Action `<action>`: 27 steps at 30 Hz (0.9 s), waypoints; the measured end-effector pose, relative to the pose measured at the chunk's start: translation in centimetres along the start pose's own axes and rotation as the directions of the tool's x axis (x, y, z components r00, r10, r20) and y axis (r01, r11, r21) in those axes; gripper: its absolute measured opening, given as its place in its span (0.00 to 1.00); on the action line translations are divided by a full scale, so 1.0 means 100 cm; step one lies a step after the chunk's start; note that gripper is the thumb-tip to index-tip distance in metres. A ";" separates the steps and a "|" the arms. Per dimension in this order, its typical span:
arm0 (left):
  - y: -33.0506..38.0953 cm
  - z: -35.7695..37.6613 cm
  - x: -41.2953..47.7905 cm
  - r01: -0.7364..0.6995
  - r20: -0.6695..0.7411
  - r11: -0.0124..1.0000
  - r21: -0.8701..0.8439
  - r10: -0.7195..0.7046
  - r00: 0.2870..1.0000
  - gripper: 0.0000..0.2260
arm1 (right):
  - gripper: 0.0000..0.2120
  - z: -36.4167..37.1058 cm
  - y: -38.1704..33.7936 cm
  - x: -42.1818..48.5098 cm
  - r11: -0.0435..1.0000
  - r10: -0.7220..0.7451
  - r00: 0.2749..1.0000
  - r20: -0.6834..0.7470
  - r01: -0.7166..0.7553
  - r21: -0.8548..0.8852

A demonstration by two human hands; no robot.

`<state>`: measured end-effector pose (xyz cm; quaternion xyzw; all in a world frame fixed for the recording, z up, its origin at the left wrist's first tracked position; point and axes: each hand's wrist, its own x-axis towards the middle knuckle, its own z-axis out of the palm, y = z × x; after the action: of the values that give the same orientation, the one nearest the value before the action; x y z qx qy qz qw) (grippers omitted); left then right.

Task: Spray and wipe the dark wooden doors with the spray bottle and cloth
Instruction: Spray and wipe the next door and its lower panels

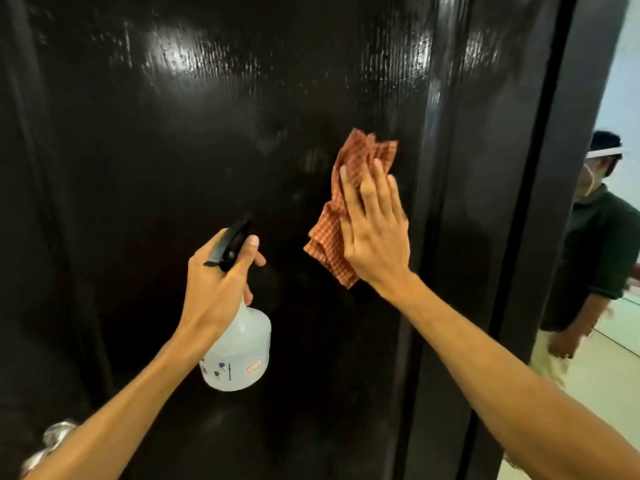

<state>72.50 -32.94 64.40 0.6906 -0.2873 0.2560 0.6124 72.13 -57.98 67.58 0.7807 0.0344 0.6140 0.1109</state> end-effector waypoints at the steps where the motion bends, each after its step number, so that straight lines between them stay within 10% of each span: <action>1: 0.006 0.006 0.003 -0.007 -0.009 1.000 -0.002 0.007 1.000 0.09 | 0.30 0.000 0.000 -0.008 0.999 -0.043 0.999 0.029 0.043 0.006; 8: 0.035 0.010 0.030 -0.037 -0.149 0.999 -0.026 0.033 0.988 0.12 | 0.31 -0.010 -0.031 0.070 0.995 -0.056 0.996 -0.063 0.061 0.075; 14: 0.046 -0.014 0.041 -0.052 -0.210 0.998 0.023 0.056 0.976 0.09 | 0.25 0.005 -0.055 0.101 0.883 -0.469 0.882 0.041 0.469 0.007; 20: 0.069 -0.005 0.051 -0.100 -0.181 0.992 0.082 0.113 0.977 0.11 | 0.28 -0.035 0.069 0.139 0.999 0.032 0.992 -0.120 -0.034 -0.015; 27: 0.068 0.049 0.028 -0.080 -0.100 0.996 0.035 0.083 0.991 0.10 | 0.29 -0.013 0.052 -0.024 1.000 0.021 1.000 0.023 -0.021 0.021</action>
<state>69.64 -38.62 70.54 0.6737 -0.2798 0.3199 0.6046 69.83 -63.34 66.75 0.7891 0.0315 0.6058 0.0963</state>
